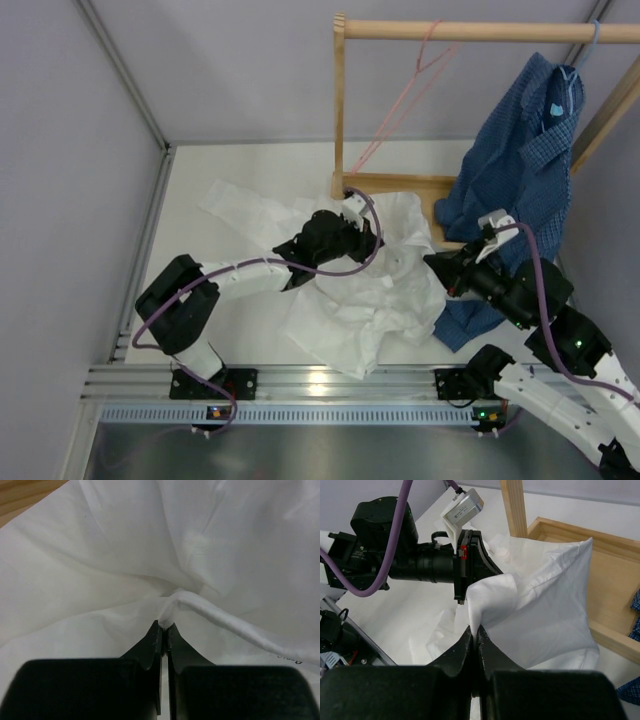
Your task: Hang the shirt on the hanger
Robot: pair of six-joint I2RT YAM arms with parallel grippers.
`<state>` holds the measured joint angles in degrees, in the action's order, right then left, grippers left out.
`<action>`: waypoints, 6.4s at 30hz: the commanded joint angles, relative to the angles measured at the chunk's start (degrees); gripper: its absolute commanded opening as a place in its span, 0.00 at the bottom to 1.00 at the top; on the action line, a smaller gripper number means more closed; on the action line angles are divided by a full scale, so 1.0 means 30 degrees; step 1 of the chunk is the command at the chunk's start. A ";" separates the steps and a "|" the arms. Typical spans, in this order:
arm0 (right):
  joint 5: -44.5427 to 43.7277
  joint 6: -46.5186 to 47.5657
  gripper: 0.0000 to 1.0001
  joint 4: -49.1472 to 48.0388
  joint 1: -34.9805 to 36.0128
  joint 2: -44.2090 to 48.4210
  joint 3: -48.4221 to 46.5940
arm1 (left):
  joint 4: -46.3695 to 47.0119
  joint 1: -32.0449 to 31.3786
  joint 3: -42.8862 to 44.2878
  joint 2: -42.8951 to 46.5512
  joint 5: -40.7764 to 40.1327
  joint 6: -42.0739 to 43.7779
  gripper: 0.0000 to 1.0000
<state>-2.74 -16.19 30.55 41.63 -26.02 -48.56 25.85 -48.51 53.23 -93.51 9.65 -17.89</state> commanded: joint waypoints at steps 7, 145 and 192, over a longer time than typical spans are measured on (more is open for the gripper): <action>-0.0638 -0.0054 0.00 -0.0161 0.0158 0.0471 0.0011 | -0.0879 -0.0001 -0.2035 0.3536 -0.5935 -0.1476 0.00; -0.5707 0.3783 0.00 -0.2213 0.1535 -0.7962 -0.2476 | -1.2855 -0.1230 -0.0727 1.1958 -0.6174 0.0105 0.00; -0.4483 0.2377 0.00 -0.7630 -0.0047 -0.9145 -0.0286 | -2.2448 -0.7589 0.5900 1.0336 -0.9543 -0.1596 0.41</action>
<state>-17.08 -8.73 16.38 42.87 -58.13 -51.75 -46.00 -70.98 71.72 -69.63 -19.55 -22.22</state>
